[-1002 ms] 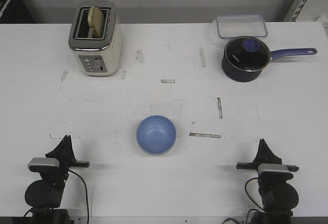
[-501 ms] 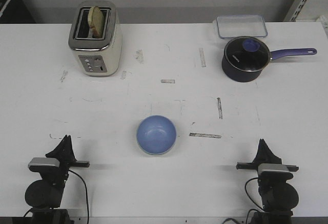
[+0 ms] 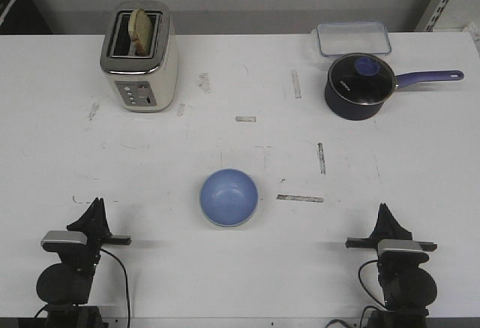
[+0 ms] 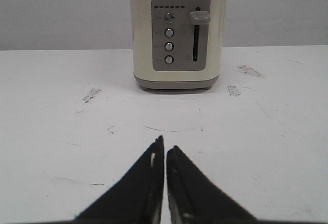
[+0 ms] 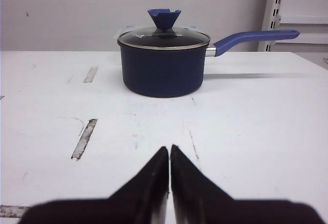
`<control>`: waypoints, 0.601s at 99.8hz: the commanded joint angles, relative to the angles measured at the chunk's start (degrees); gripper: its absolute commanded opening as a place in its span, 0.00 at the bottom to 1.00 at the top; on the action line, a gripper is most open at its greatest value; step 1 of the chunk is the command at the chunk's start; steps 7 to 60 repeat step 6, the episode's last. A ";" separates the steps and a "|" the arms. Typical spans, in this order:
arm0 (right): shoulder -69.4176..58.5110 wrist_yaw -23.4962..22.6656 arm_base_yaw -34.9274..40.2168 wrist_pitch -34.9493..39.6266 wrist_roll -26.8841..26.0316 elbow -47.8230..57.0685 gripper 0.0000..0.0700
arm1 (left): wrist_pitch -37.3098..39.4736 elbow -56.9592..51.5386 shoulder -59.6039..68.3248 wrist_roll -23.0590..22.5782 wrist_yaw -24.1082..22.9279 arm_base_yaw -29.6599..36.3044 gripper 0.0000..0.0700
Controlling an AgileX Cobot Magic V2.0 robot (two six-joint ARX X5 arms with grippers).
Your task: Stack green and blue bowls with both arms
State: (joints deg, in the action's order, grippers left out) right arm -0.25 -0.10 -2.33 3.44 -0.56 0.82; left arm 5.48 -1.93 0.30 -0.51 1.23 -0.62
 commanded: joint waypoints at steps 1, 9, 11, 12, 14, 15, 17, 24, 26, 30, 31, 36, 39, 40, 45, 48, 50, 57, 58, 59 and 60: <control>0.17 0.13 -0.11 -0.66 -1.05 -0.09 0.00 | 0.59 1.20 -0.11 0.09 -0.15 0.00 0.00; 0.17 0.13 -0.11 -0.66 -1.05 -0.09 0.00 | 0.59 1.20 -0.11 0.09 -0.15 0.00 0.00; 0.17 0.13 -0.11 -0.66 -1.05 -0.09 0.00 | 0.59 1.20 -0.11 0.09 -0.15 0.00 0.00; 0.17 0.13 -0.11 -0.66 -1.05 -0.09 0.00 | 0.59 1.20 -0.11 0.09 -0.15 0.00 0.00; 0.17 0.13 -0.11 -0.66 -1.05 -0.09 0.00 | 0.59 1.20 -0.11 0.09 -0.15 0.00 0.00; 0.17 0.13 -0.11 -0.66 -1.05 -0.09 0.00 | 0.59 1.20 -0.11 0.09 -0.15 0.00 0.00; 0.17 0.13 -0.11 -0.66 -1.05 -0.09 0.00 | 0.59 1.20 -0.11 0.09 -0.15 0.00 0.00; 0.17 0.13 -0.11 -0.66 -1.05 -0.09 0.00 | 0.59 1.20 -0.11 0.09 -0.15 0.00 0.00; 0.17 0.13 -0.11 -0.66 -1.05 -0.09 0.00 | 0.59 1.20 -0.11 0.09 -0.15 0.00 0.00; 0.17 0.13 -0.11 -0.66 -1.05 -0.09 0.00 | 0.59 1.20 -0.11 0.09 -0.15 0.00 0.00; 0.17 0.13 -0.11 -0.66 -1.05 -0.09 0.00 | 0.59 1.20 -0.11 0.09 -0.15 0.00 0.00; 0.17 0.13 -0.11 -0.66 -1.05 -0.09 0.00 | 0.59 1.20 -0.11 0.09 -0.15 0.00 0.00; 0.17 0.13 -0.11 -0.66 -1.05 -0.09 0.00 | 0.59 1.20 -0.11 0.09 -0.15 0.00 0.00; 0.17 0.13 -0.11 -0.66 -1.05 -0.09 0.00 | 0.59 1.20 -0.11 0.09 -0.15 0.00 0.00; 0.17 0.13 -0.11 -0.66 -1.05 -0.09 0.00 | 0.59 1.20 -0.11 0.09 -0.15 0.00 0.00; 0.17 0.13 -0.11 -0.66 -1.05 -0.09 0.00 | 0.59 1.20 -0.11 0.09 -0.15 0.00 0.00; 0.17 0.13 -0.11 -0.66 -1.05 -0.09 0.00 | 0.59 1.20 -0.11 0.09 -0.15 0.00 0.00; 0.17 0.13 -0.11 -0.66 -1.05 -0.09 0.00 | 0.59 1.20 -0.11 0.09 -0.15 0.00 0.00; 0.17 0.13 -0.11 -0.66 -1.05 -0.09 0.00 | 0.59 1.20 -0.11 0.09 -0.15 0.00 0.00; 0.17 0.13 -0.11 -0.66 -1.05 -0.09 0.00 | 0.59 1.20 -0.11 0.09 -0.15 0.00 0.00; 0.17 0.13 -0.11 -0.66 -1.05 -0.09 0.00 | 0.59 1.20 -0.11 0.09 -0.15 0.00 0.00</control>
